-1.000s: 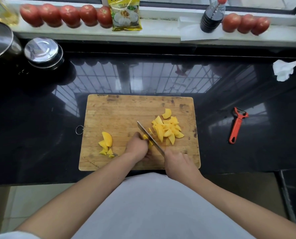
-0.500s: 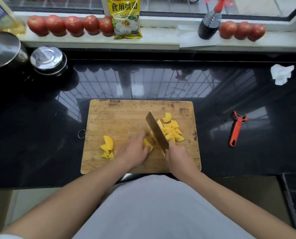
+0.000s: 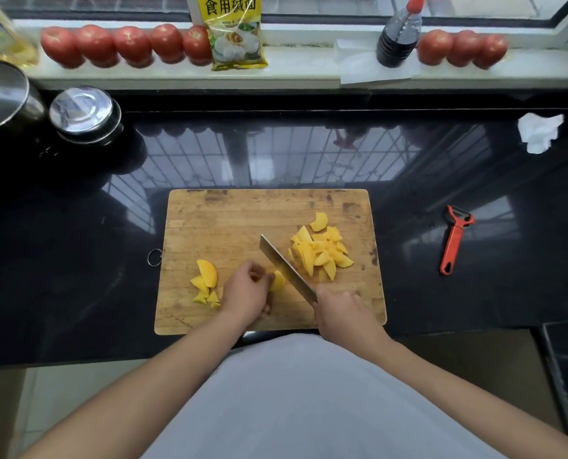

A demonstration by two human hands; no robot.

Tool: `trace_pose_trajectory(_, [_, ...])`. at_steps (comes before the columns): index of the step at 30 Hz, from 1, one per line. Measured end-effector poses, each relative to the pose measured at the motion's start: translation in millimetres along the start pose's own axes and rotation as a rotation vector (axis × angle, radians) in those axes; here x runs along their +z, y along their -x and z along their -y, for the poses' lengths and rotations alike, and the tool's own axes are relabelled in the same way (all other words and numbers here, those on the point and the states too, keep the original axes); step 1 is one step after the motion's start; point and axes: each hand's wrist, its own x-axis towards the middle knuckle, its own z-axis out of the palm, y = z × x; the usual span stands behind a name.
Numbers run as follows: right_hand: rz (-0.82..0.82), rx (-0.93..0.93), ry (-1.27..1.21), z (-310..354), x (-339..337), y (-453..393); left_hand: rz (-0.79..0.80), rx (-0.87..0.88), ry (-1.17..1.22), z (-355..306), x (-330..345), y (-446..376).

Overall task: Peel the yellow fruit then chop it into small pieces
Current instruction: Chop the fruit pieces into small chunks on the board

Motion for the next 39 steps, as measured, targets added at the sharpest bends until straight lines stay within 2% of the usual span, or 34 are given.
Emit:
trace_pose_trajectory(6, [0.004,-0.042,0.029,3.5,0.6,1.0,-0.031,-0.123,0.179,-6.3,16.3,0.0])
trace_pose_trajectory(15, [0.078,-0.022,0.064,14.6,0.1,-6.0,-0.043,-0.136,0.158,-8.2,18.7,-3.5])
trace_pose_trajectory(22, [-0.066,0.013,-0.051,22.4,-0.9,-15.2,-0.004,-0.135,0.154,-9.1,14.7,2.7])
trace_pose_trajectory(32, [0.054,-0.020,0.001,15.5,-2.4,1.1,-0.075,-0.118,0.082,-4.4,19.0,-2.4])
trace_pose_trajectory(39, [0.099,-0.016,0.051,24.6,-0.4,-7.9,-0.060,-0.099,0.052,-5.0,18.2,-2.9])
